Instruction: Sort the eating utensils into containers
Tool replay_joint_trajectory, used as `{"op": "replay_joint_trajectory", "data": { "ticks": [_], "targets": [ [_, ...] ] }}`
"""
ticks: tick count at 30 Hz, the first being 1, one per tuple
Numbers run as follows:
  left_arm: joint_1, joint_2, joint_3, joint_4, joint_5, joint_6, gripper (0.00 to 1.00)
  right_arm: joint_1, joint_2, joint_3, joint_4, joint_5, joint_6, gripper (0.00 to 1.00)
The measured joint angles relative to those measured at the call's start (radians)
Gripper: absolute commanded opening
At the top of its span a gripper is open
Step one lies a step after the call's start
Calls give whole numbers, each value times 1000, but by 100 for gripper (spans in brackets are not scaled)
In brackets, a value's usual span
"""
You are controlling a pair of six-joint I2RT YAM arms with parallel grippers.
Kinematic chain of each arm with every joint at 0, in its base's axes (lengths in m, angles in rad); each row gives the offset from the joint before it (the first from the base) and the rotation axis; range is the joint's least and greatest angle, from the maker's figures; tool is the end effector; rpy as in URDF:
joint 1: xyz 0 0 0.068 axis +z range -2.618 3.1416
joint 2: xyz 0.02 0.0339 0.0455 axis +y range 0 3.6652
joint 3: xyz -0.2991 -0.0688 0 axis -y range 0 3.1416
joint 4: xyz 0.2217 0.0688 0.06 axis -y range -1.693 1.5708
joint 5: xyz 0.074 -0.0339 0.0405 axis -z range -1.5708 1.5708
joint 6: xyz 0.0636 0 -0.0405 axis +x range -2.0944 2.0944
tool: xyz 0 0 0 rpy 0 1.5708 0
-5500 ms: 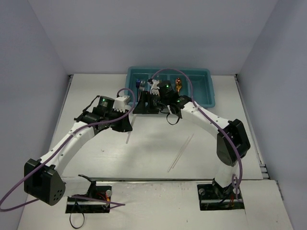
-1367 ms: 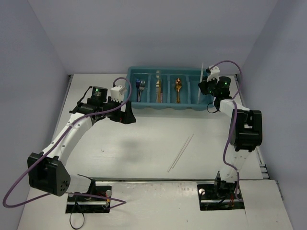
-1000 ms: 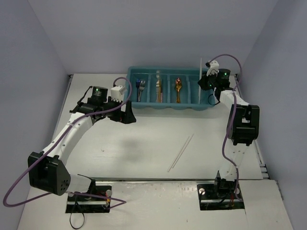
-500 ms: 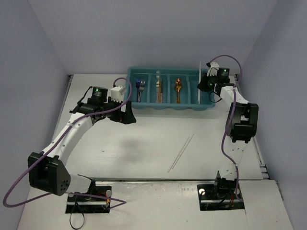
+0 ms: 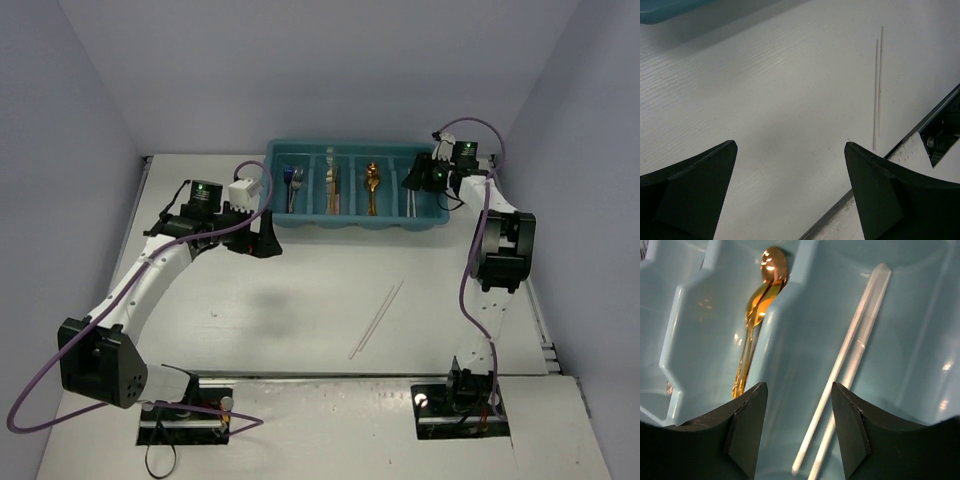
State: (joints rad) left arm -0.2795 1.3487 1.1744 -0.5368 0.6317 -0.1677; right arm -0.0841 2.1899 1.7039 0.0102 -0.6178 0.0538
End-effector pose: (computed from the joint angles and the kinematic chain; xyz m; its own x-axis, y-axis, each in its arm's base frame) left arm 0.2567 -0.1127 0.3441 -0.7275 0.0687 -0.6827 0.5388 0.6732 -0.5065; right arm 0.5307 -0.0078 0.2489 -0.4797 0.0844 -0.8734 -0.4194 0.8522 0.3127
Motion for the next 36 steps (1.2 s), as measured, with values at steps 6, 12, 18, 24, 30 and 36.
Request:
{"op": "replay_joint_trajectory", "data": {
  "ticks": [6,12,18,24,30,36],
  "targets": [
    [0,-1,0,1,-4,0,89,0,-14,2,-35,0,-5,47],
    [0,-16,-2,6,-37,-3,89,0,-127,16,-53,2,-25,46],
    [-121,-46,-4,18,-178,0,89,-2,-413,-89,-30,63,-132,45],
    [-407,-46,-25,24,-284,8,89,-38,-739,-401,-12,180,-209,46],
    [-540,102,-15,23,-375,-26,89,-115,-918,-675,-58,325,-176,43],
    [-767,378,186,-23,-551,-90,89,-150,-981,-770,-75,477,-64,38]
  ]
}}
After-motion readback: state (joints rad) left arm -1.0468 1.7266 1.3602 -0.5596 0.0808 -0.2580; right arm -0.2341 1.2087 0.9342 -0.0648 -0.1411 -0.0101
